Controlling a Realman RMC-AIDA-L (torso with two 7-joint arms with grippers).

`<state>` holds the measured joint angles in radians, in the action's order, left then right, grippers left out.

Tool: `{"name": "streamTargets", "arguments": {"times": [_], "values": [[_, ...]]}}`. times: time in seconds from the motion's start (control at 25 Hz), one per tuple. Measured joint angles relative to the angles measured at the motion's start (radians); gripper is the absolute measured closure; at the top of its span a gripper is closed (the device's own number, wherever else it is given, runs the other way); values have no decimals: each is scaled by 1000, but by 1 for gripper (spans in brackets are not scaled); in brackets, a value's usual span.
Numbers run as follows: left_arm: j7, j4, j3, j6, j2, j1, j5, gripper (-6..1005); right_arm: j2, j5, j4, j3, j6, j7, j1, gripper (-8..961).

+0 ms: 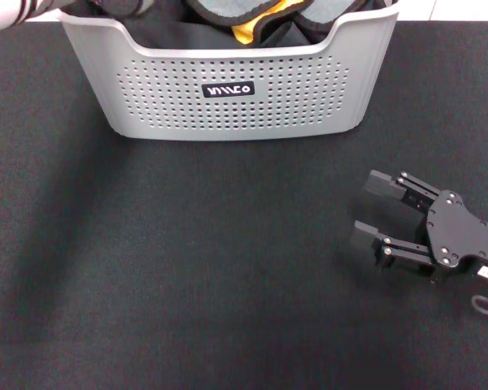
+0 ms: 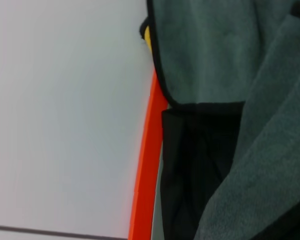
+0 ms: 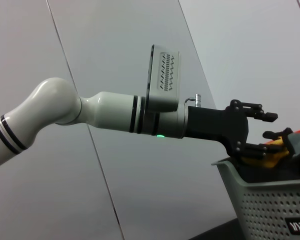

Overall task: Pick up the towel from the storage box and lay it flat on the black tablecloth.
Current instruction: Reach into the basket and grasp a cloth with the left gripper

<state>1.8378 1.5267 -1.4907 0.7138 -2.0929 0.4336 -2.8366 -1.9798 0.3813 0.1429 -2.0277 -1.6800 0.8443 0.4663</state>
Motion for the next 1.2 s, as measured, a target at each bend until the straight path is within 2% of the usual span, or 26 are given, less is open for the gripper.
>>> {"name": "streamTargets", "arguments": {"times": [0.36,0.72,1.2], "values": [[-89,-61,-27,-99,0,7,0,331,-2,-1,0,0,-3,0,-9,112],[-100,-92,-39,-124,-2,24,0,332,-5,-2,0,0,-9,1,-24,114],[-210,-90,-61,-171,-2,-34,0,331,-5,-2,0,0,-17,0,-37,118]]}}
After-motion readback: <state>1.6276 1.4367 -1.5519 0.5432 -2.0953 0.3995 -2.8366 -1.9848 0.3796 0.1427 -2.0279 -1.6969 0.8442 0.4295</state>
